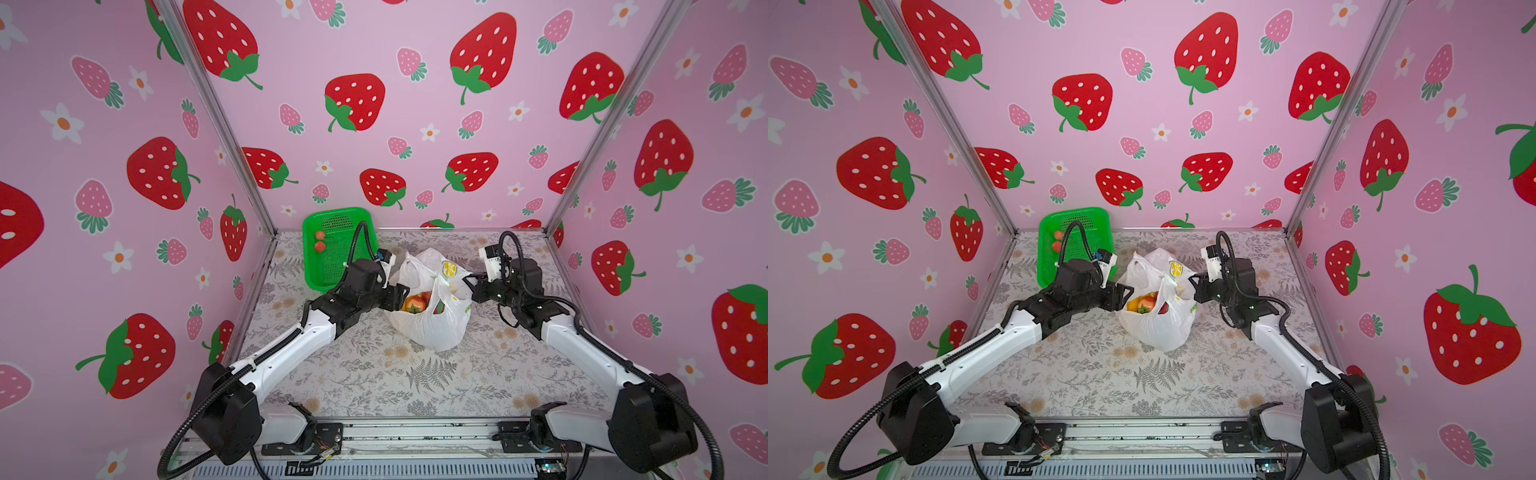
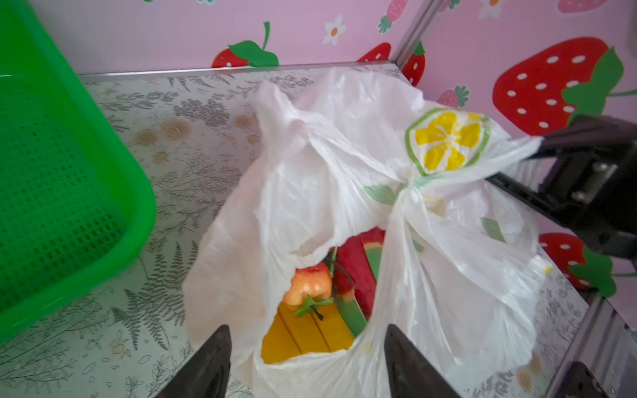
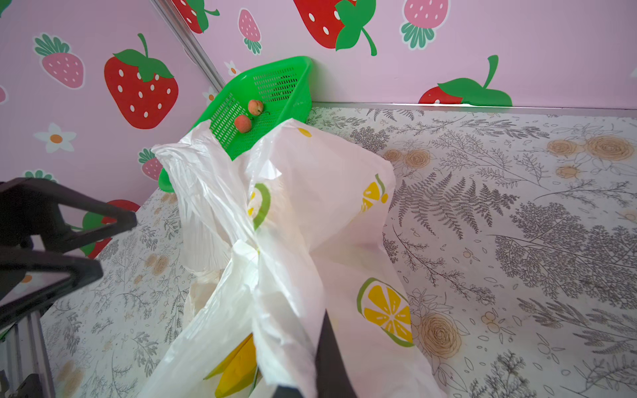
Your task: Place the fake fruits into the plastic bag and tie a complex knot
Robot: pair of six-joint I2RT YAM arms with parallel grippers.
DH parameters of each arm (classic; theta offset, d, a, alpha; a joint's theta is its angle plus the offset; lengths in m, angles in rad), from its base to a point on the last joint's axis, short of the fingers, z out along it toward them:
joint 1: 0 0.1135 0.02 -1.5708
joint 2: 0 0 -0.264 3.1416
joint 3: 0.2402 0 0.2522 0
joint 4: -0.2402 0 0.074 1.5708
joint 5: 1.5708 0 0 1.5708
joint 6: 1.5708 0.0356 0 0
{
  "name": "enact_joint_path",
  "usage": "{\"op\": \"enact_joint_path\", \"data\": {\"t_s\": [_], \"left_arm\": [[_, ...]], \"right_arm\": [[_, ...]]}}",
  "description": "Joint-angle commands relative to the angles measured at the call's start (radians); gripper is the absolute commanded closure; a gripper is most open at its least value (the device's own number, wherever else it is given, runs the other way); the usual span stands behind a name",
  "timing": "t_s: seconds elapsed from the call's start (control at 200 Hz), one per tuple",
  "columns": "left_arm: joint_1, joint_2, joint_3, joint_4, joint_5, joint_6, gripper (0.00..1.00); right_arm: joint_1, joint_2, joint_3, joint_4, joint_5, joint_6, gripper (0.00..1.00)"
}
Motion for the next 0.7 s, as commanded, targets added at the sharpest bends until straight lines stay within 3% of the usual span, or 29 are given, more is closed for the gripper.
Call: {"op": "enact_joint_path", "data": {"t_s": [0.0, 0.205, 0.33, 0.515, 0.695], "left_arm": [[0.037, 0.052, 0.056, 0.05, 0.071, -0.012, 0.27], [0.071, 0.196, 0.235, -0.002, 0.128, 0.038, 0.26], [0.078, 0.267, 0.313, -0.022, 0.158, 0.059, 0.31], [0.078, 0.354, 0.413, -0.059, 0.238, 0.079, 0.52], [0.079, 0.277, 0.383, -0.022, 0.361, 0.056, 0.84]], "right_arm": [[0.0, -0.001, 0.031, 0.0, -0.016, -0.009, 0.97], [0.0, -0.003, 0.045, -0.016, -0.01, -0.013, 0.97], [0.0, 0.001, 0.05, -0.02, -0.006, -0.017, 0.97], [0.0, 0.028, 0.071, -0.018, -0.02, -0.003, 0.97], [0.0, 0.087, 0.126, 0.004, -0.052, 0.041, 0.96]]}}
